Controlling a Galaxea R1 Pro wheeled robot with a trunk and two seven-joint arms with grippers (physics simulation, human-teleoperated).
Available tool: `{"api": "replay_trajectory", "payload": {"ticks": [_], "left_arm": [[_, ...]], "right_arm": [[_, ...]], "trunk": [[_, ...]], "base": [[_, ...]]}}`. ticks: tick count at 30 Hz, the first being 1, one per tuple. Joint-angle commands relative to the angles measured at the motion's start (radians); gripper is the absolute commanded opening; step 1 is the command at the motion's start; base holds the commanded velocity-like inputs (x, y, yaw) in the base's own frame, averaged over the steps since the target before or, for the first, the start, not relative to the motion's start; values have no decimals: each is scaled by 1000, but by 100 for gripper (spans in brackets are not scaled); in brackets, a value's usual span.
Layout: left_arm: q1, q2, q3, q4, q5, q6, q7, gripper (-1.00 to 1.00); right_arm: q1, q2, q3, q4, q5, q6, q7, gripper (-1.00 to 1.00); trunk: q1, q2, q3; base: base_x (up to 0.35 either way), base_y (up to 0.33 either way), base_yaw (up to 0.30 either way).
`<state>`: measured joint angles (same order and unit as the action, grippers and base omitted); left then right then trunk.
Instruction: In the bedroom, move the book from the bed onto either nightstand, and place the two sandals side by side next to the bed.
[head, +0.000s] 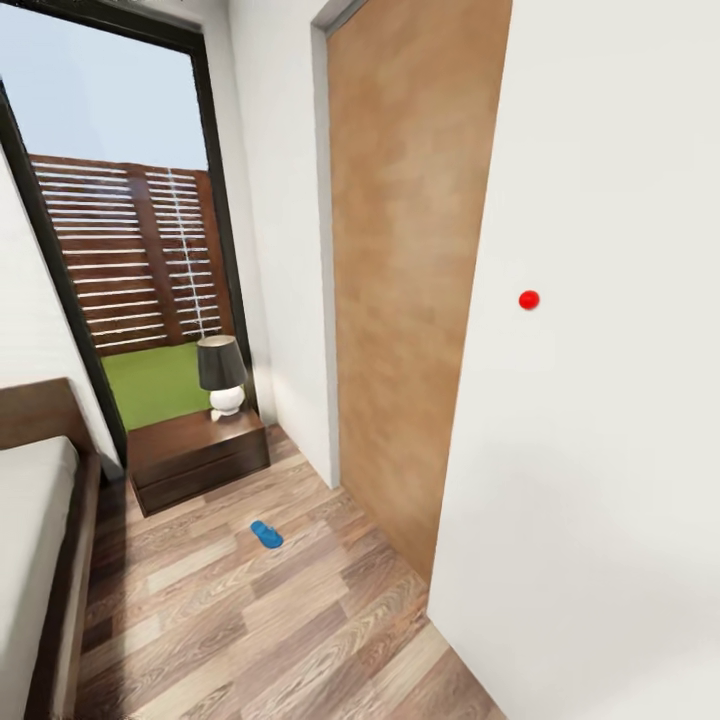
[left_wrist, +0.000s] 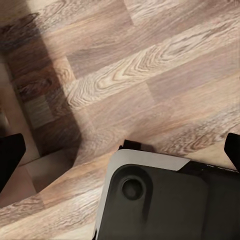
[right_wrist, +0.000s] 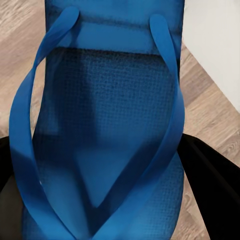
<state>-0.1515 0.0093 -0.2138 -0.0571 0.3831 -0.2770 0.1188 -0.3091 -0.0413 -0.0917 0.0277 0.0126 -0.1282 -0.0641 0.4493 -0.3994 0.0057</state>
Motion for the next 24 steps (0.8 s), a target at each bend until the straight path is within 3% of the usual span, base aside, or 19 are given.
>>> {"api": "replay_trajectory", "payload": {"ticks": [1, 24], "left_arm": [[0, 0, -9, 0, 6, -2, 4, 100], [0, 0, -9, 1, 5, -2, 4, 100]], "right_arm": [[-1, 0, -8, 3, 0, -7, 0, -100], [-1, 0, -8, 2, 0, -7, 0, -100]], "trunk": [[1, -1, 0], [1, -1, -7]], "base": [[198, -1, 258], [249, 10, 81]]}}
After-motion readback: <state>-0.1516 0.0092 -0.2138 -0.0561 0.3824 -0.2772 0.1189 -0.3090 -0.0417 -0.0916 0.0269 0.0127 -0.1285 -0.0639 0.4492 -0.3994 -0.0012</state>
